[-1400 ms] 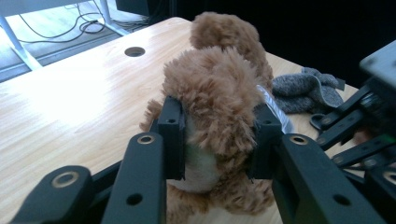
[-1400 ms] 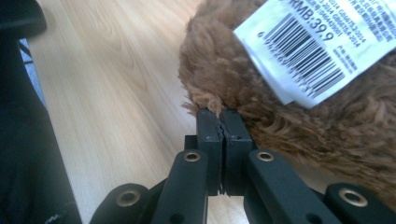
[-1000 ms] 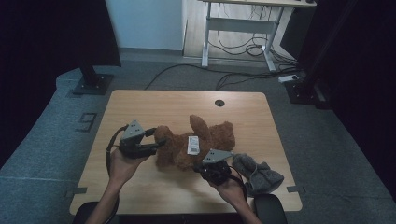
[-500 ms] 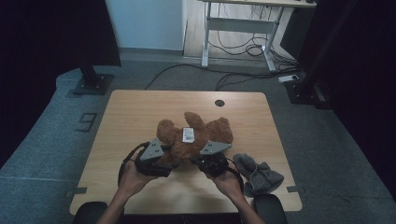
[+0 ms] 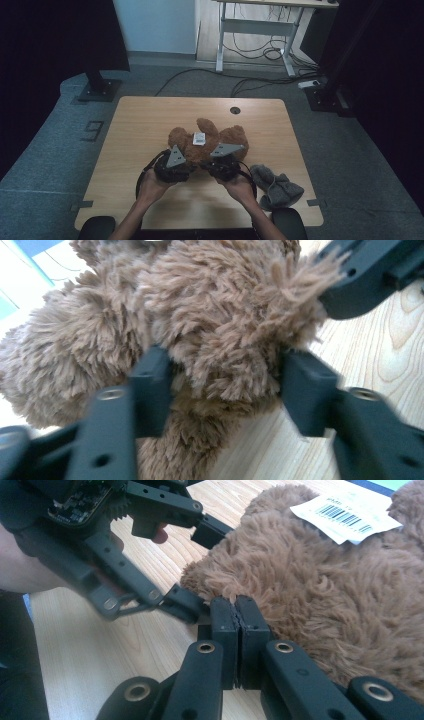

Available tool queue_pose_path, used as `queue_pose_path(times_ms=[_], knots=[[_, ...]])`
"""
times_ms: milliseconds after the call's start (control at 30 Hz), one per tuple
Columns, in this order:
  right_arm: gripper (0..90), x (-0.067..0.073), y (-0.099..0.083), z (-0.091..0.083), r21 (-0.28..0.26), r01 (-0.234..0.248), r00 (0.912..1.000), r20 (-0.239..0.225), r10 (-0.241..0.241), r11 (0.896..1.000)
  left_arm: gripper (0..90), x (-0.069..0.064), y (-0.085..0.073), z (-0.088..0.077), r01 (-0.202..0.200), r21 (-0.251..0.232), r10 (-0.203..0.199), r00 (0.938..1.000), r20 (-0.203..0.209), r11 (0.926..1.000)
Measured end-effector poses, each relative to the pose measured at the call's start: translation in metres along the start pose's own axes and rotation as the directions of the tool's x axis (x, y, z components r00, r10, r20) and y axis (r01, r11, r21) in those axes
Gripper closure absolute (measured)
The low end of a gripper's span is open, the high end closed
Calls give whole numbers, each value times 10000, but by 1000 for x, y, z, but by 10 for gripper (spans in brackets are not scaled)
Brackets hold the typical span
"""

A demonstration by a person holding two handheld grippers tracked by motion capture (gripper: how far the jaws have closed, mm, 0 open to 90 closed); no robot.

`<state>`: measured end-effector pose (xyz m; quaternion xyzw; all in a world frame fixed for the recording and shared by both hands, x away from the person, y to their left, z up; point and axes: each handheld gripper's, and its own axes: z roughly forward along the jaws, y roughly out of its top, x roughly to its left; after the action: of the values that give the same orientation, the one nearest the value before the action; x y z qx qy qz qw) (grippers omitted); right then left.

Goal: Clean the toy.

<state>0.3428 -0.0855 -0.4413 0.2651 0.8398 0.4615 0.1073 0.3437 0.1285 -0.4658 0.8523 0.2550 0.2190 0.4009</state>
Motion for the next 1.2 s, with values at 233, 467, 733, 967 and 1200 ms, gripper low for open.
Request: queue_pose_path(times_ms=[233, 467, 733, 967, 1200], knots=[[874, 0, 2, 6, 216, 26, 10000, -70, -25, 9998, 764, 4, 1, 2, -206, 21, 206, 9995, 253, 9998], [475, -18, 7, -16, 357, -311, 9991, 292, 301, 9989, 781, 6, -1, 3, -293, 25, 292, 9989, 372, 9996], [317, -86, -12, -63, 647, -960, 9526, 2953, 729, 9933, 770, 11, -2, 3, -127, 7, 126, 9987, 495, 9999], [257, -125, -33, -54, 704, -1756, 9472, 2838, 1490, 9820, 763, 14, -2, 4, -16, -12, 17, 9982, 593, 10000], [344, -137, -43, -28, 985, -1879, 9671, 1922, 1665, 9772, 762, 16, -3, 4, 91, 1, -91, 9976, 692, 10000]])
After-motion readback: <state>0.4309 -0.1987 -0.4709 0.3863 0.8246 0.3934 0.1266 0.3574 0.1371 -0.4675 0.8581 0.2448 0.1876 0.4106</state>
